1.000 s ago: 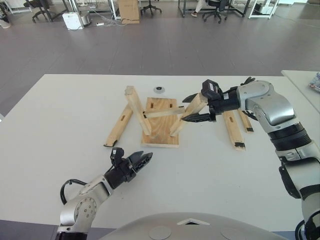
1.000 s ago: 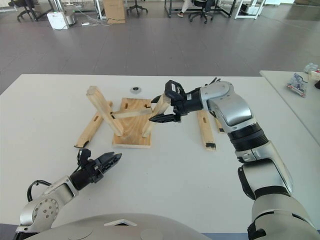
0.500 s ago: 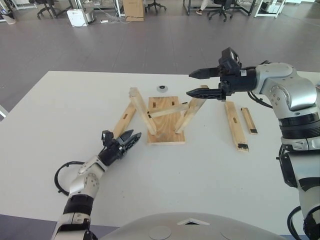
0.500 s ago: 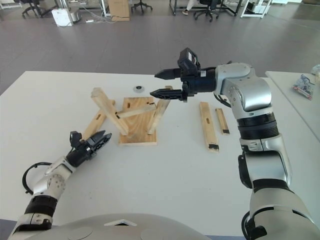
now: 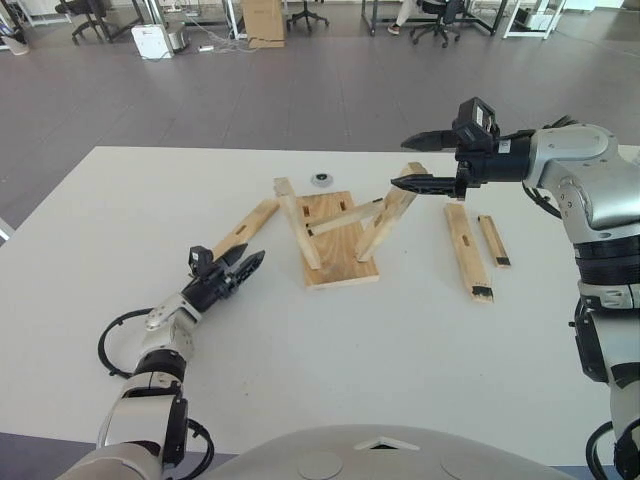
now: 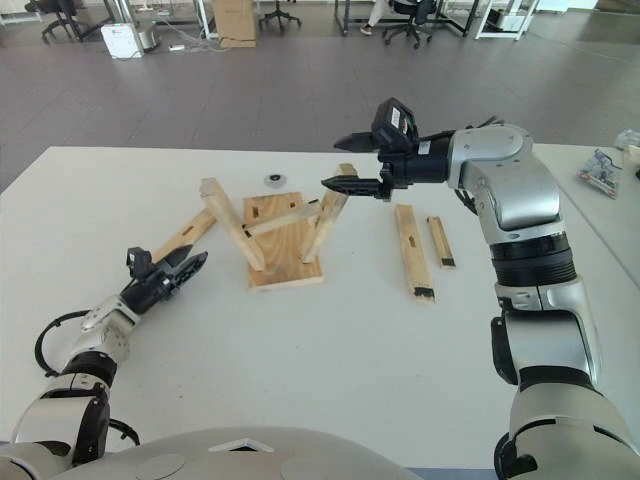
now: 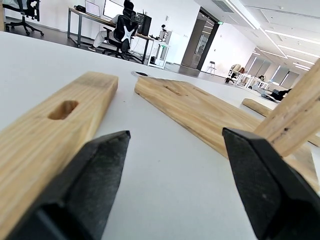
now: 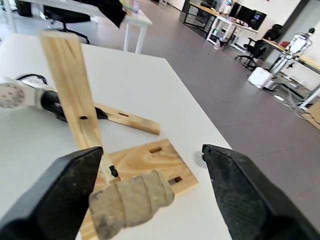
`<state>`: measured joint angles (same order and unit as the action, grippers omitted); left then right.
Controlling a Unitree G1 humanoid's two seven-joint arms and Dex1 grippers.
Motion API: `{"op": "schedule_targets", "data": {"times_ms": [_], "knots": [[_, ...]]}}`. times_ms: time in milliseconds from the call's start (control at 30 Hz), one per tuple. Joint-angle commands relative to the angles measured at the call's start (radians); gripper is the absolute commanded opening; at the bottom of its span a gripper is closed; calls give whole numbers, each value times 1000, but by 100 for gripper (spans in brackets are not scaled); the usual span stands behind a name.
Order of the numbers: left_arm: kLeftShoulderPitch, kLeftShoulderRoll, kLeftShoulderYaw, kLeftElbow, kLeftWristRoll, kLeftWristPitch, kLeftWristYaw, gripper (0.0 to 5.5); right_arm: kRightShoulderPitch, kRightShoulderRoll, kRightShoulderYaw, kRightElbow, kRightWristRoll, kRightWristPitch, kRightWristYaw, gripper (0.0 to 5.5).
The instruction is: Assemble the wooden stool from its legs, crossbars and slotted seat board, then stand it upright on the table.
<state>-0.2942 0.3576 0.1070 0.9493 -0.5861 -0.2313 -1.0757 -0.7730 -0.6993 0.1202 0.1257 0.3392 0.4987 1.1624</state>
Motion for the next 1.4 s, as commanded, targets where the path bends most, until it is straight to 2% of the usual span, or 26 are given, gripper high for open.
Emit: {"op": "schedule_targets", "data": {"times_ms": [33,100,267,333,467,533,733,967,1067,1133,1233,1300,1400], "knots": [[141,-81,-30,237,122,81,61,344,-56,21,-10,46,-126,-175,-132,371],[137,-86,-26,246,126,76,62,344,-65,46,-27,-15,-150,-238,-193,371],[139,-94,3,270,114,66,67,344,18,126,23,-339,-438,-423,-520,371],[142,-95,11,261,109,66,66,344,108,125,123,-398,-651,-481,-621,371],[171,-110,18,142,94,101,60,344,332,162,313,-296,-910,-485,-750,371],[180,-116,18,100,93,118,65,344,371,179,344,-262,-956,-444,-744,371],[227,-141,19,-3,88,154,104,344,410,213,331,-294,-960,-414,-729,371],[295,-161,2,-187,73,230,157,344,153,192,110,-400,-915,-445,-793,371],[326,-167,-3,-264,73,273,182,344,81,195,57,-430,-918,-448,-810,371],[330,-169,1,-259,81,278,185,344,152,207,102,-379,-940,-475,-825,371],[306,-170,4,-228,92,279,183,344,407,199,286,-201,-988,-489,-767,371],[298,-165,5,-224,94,286,174,344,519,220,325,-287,-972,-380,-675,371],[314,-145,22,-182,93,262,135,344,531,255,329,-379,-957,-313,-636,371]]}}
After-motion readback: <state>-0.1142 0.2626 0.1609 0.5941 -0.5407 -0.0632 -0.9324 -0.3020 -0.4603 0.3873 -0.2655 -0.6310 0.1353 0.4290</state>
